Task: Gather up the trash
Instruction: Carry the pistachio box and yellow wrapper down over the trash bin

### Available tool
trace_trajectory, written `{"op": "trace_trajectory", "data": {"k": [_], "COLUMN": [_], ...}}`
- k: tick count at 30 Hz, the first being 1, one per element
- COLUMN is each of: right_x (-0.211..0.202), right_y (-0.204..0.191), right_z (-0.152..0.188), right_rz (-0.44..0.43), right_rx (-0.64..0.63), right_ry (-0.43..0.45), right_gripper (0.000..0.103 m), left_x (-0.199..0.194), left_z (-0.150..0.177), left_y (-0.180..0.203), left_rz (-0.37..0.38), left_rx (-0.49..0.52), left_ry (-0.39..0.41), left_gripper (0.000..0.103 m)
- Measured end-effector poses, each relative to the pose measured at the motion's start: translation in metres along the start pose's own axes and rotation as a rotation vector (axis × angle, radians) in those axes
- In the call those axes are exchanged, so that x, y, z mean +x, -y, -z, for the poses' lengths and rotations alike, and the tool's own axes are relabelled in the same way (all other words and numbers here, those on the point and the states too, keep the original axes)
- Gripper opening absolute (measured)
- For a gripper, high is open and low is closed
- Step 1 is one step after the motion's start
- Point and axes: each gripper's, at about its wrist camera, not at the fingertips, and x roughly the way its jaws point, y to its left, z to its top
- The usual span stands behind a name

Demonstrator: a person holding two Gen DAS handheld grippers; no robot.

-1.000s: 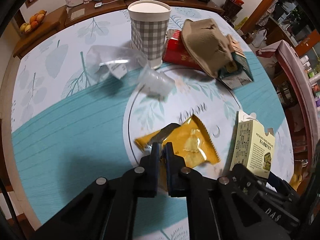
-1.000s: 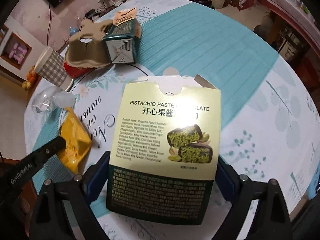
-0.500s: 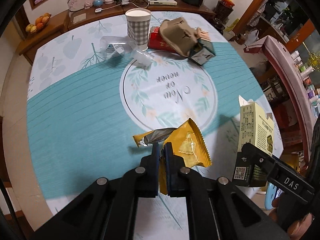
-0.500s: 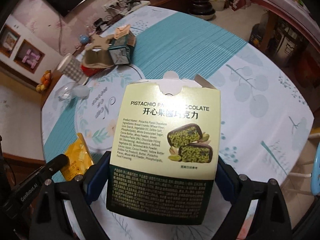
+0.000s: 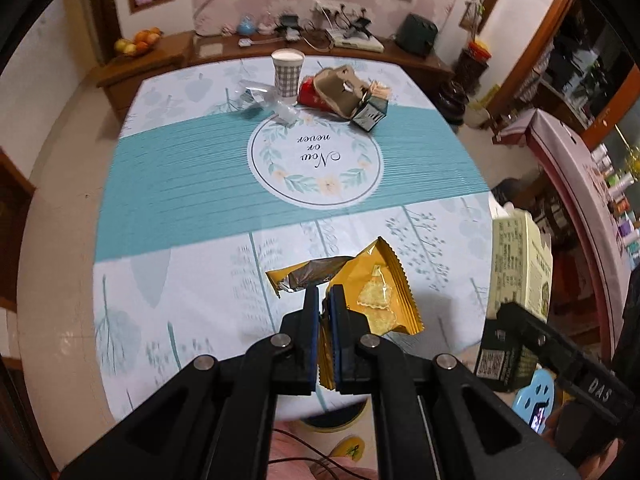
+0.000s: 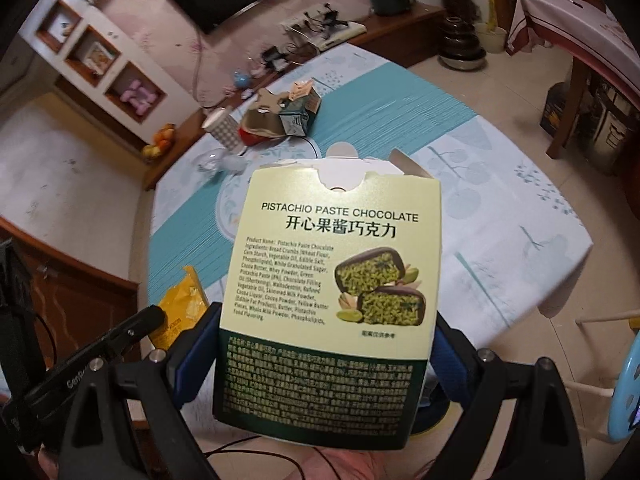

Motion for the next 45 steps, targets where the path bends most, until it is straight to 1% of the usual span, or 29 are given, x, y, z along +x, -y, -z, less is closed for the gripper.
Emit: {"op": "trace_trajectory", "data": {"k": [4, 8, 11, 14, 19, 21, 25, 29, 33, 40, 43, 45], "right_x": [-0.032, -0.058, -0.069, -0.074, -0.063, -0.055, -0.031, 0.007, 0.05, 0.129, 0.16, 0.179], "right_y": [0.022, 0.046, 0.061, 0.073, 0.088, 0.094, 0.107, 0.124, 0.146, 0.185, 0.201, 0.21], "right_z": [0.024, 0.049, 0.065, 0.084, 0.113, 0.124, 0.146, 0.172, 0.198, 0.238, 0.252, 0.26], "right_rz": [-0.037, -0.065, -0.08, -0.092, -0.106, -0.108, -0.084, -0.041, 0.012, 0.085, 0.109, 0.126], "right_rx": [-0.046, -0.082, -0.098, -0.101, -0.07, -0.05, -0.027, 0.009, 0.038, 0.11, 0.137, 0.14], "right_ry": [0.001, -0.009, -0.031, -0.069, -0.147, -0.188, -0.257, -0.326, -0.375, -0.446, -0.475, -0.483], "right_gripper": [0.093, 0.093, 0.093, 0.093, 0.093, 0.093, 0.093, 0.094, 0.094, 0.094, 0.094, 0.094], "left_x": [-0.026, -0.042, -0.05, -0.054, -0.045, -0.032, 0.002, 0.05, 0.096, 0.182, 0.217, 0.238], "left_z": [0.036, 0.071, 0.097, 0.123, 0.156, 0.167, 0.189, 0.216, 0.235, 0.259, 0.268, 0.273], "left_y": [0.019, 0.036, 0.048, 0.059, 0.067, 0.065, 0.059, 0.05, 0.041, 0.029, 0.024, 0.023], "left_rz": [-0.016, -0.016, -0.02, -0.034, -0.049, -0.051, -0.053, -0.048, -0.057, -0.089, -0.095, -0.1], "left_rx": [-0.048, -0.094, -0.105, -0.092, -0.063, -0.063, -0.065, -0.069, -0.063, -0.024, -0.009, 0.002], "left_ry": [0.032, 0.035, 0.017, -0.013, -0.073, -0.103, -0.175, -0.268, -0.327, -0.379, -0.388, -0.38], "left_gripper": [0.003, 0.003, 0.003, 0.003, 0.003, 0.003, 0.003, 0.003, 0.003, 0.004, 0.004, 0.004]}}
